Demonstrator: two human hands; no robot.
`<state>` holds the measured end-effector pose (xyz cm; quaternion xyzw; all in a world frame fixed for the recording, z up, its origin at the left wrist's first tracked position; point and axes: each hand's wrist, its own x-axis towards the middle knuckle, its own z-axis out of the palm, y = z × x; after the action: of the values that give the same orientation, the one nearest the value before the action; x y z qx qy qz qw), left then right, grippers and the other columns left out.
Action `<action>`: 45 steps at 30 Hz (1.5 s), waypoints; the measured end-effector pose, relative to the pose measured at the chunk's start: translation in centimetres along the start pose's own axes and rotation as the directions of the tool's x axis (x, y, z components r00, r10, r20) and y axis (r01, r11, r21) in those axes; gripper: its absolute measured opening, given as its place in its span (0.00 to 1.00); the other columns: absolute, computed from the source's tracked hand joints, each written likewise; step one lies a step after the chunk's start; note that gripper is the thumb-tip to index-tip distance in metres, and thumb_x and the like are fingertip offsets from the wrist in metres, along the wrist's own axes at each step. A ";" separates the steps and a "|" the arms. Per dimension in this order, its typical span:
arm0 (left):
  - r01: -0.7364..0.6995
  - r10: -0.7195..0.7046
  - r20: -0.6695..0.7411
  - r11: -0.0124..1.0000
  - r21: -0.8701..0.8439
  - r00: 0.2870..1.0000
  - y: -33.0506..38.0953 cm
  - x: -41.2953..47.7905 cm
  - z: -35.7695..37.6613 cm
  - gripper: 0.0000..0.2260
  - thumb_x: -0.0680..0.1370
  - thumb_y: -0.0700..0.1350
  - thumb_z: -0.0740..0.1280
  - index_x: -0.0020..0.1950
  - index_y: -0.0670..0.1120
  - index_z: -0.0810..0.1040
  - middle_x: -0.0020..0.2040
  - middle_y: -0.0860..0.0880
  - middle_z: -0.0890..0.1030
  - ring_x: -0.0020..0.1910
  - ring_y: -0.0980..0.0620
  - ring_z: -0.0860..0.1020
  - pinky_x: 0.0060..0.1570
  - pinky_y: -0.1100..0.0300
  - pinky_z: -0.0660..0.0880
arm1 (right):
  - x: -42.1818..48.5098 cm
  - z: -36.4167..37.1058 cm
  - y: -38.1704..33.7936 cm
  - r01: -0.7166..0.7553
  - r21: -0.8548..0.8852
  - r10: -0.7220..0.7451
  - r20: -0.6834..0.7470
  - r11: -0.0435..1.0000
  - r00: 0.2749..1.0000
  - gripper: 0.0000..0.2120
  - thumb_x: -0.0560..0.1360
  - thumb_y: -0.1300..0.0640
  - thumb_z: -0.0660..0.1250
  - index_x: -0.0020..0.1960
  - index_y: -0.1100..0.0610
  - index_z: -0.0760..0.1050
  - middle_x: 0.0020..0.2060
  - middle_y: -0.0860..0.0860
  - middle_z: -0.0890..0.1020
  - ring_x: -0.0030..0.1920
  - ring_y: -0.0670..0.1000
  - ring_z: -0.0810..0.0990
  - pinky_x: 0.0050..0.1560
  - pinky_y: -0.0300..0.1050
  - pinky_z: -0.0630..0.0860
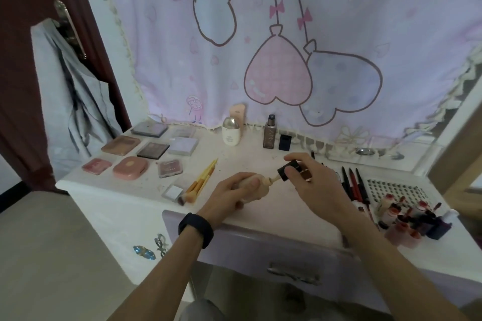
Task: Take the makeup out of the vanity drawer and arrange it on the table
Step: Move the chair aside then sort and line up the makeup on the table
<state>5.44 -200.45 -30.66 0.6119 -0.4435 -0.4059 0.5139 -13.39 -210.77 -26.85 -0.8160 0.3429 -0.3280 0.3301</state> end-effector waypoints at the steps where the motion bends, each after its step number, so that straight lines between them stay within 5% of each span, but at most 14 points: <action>1: 0.001 -0.001 0.001 1.000 -0.016 1.000 0.1 -0.4 0.0 0.14 0.74 0.64 0.67 0.57 0.60 0.81 0.56 0.48 0.80 0.51 0.47 0.77 0.43 0.61 0.73 | 0.2 -0.8 -0.7 0.018 -0.038 -0.017 0.019 0.999 1.000 0.08 0.82 0.53 0.64 0.59 0.44 0.75 0.41 0.39 0.79 0.40 0.36 0.78 0.36 0.27 0.71; 9: -0.047 0.049 0.011 0.989 -0.138 0.999 1.2 -2.0 0.2 0.17 0.74 0.63 0.68 0.58 0.57 0.81 0.53 0.54 0.81 0.50 0.49 0.76 0.43 0.63 0.76 | 0.9 -4.9 -4.9 0.087 -0.181 -0.070 0.097 0.980 0.993 0.05 0.79 0.49 0.68 0.54 0.41 0.78 0.45 0.43 0.84 0.40 0.42 0.81 0.44 0.38 0.76; 18: -0.083 0.091 0.020 0.968 -0.236 0.996 3.5 -2.4 -0.3 0.19 0.73 0.62 0.70 0.60 0.55 0.81 0.57 0.48 0.80 0.46 0.50 0.74 0.44 0.62 0.75 | 0.2 -7.1 -6.8 0.074 -0.134 -0.072 0.022 0.988 0.997 0.06 0.77 0.48 0.70 0.50 0.37 0.78 0.45 0.42 0.84 0.43 0.41 0.80 0.44 0.34 0.74; 24: -0.087 0.089 -0.007 0.952 -0.294 0.996 3.5 -2.1 -0.4 0.18 0.75 0.59 0.69 0.62 0.53 0.80 0.55 0.48 0.79 0.41 0.51 0.74 0.44 0.60 0.75 | -0.4 -7.9 -6.1 0.056 -0.065 -0.062 -0.081 0.996 0.995 0.08 0.76 0.53 0.71 0.51 0.40 0.78 0.44 0.41 0.83 0.44 0.39 0.80 0.41 0.27 0.72; 27: -0.095 0.084 -0.046 0.936 -0.340 0.995 3.5 -1.7 -0.4 0.19 0.74 0.59 0.71 0.61 0.53 0.80 0.56 0.47 0.80 0.40 0.51 0.76 0.44 0.60 0.75 | -0.6 -7.4 -4.9 -0.015 0.141 0.036 -0.142 0.990 0.989 0.08 0.76 0.55 0.72 0.52 0.44 0.80 0.44 0.44 0.86 0.45 0.43 0.83 0.47 0.35 0.76; 29: -0.105 0.085 -0.074 0.934 -0.341 0.994 3.5 -1.4 -0.3 0.17 0.75 0.60 0.71 0.61 0.54 0.80 0.56 0.47 0.81 0.41 0.50 0.78 0.44 0.60 0.76 | -0.6 -6.6 -4.0 -0.087 0.407 0.165 -0.162 0.909 0.973 0.08 0.77 0.59 0.72 0.54 0.50 0.81 0.46 0.49 0.87 0.47 0.50 0.85 0.50 0.43 0.80; 32: -0.118 0.085 -0.120 0.947 -0.299 0.989 3.7 -0.6 -0.1 0.17 0.74 0.61 0.70 0.61 0.56 0.79 0.57 0.47 0.82 0.46 0.47 0.84 0.46 0.61 0.78 | 0.0 -4.8 -3.0 -0.161 0.803 0.377 -0.085 0.574 0.923 0.06 0.76 0.66 0.70 0.53 0.61 0.82 0.48 0.59 0.87 0.42 0.53 0.86 0.44 0.42 0.82; 36: -0.125 0.092 -0.140 0.960 -0.250 0.986 4.0 1.5 0.1 0.18 0.75 0.57 0.71 0.62 0.51 0.77 0.59 0.49 0.81 0.50 0.50 0.85 0.48 0.60 0.80 | 1.4 -2.3 -1.2 -0.207 0.947 0.461 0.073 0.246 0.885 0.09 0.77 0.70 0.67 0.56 0.66 0.80 0.50 0.61 0.86 0.46 0.55 0.87 0.42 0.42 0.83; 41: -0.091 0.070 -0.161 0.988 -0.124 0.984 4.4 5.2 -0.1 0.16 0.76 0.56 0.72 0.59 0.49 0.77 0.59 0.51 0.79 0.51 0.49 0.84 0.49 0.58 0.82 | 4.0 -0.5 0.9 -0.278 0.935 0.450 0.154 0.222 0.879 0.12 0.78 0.72 0.64 0.61 0.69 0.77 0.56 0.61 0.84 0.53 0.57 0.86 0.58 0.50 0.81; 45: -0.044 0.037 -0.148 0.998 -0.046 0.988 4.3 8.7 -0.2 0.17 0.77 0.56 0.71 0.60 0.47 0.75 0.57 0.48 0.78 0.54 0.47 0.81 0.52 0.55 0.82 | 7.0 0.0 2.6 -0.309 0.889 0.486 0.116 0.338 0.866 0.11 0.76 0.73 0.67 0.58 0.69 0.78 0.53 0.63 0.84 0.52 0.56 0.86 0.51 0.45 0.83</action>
<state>7.47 -209.09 -26.76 0.6182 -0.4065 -0.3599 0.5683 -10.40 -217.58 -26.65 -0.3805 0.3354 -0.4341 0.7445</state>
